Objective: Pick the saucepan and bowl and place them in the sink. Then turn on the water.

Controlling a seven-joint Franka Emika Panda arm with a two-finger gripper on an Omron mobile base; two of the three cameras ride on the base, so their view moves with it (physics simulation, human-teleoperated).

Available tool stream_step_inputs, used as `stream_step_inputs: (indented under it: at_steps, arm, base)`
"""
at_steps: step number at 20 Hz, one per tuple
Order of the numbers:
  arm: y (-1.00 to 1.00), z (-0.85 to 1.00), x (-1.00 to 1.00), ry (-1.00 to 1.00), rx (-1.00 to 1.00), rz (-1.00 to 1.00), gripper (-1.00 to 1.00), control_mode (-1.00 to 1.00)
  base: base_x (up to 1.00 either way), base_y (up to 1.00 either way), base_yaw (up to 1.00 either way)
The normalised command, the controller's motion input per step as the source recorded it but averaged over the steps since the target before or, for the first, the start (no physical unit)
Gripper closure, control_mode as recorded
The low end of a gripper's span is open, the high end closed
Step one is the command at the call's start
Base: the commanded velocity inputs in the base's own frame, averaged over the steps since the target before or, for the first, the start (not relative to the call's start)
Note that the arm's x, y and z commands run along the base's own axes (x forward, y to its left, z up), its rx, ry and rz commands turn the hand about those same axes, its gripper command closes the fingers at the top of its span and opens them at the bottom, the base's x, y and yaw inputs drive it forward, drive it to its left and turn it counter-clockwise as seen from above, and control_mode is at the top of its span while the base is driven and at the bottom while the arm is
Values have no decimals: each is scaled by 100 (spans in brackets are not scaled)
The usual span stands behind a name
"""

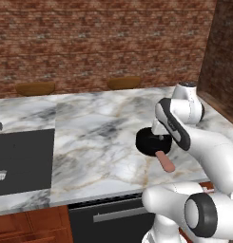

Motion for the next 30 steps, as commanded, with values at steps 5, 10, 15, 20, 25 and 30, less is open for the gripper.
stream_step_inputs:
  at_steps: [5, 10, 15, 20, 25, 30]
  arm:
    - [0, -40, 0, 18, 0, 0, -100, -100]
    - [0, -33, 0, 14, 0, 0, -100, -100]
    - [-1, -22, 0, 3, 0, 0, -100, -100]
    - [0, -26, 0, 0, 0, 0, -100, -100]
    - [0, -37, 0, 0, 0, 0, -100, -100]
    - [-2, -20, 0, 0, 0, 0, -100, -100]
  base:
    - [0, 0, 0]
    - [0, 0, 0]
    - [0, 0, 0]
    - [0, 0, 0]
    - [0, 0, 0]
    - [0, 0, 0]
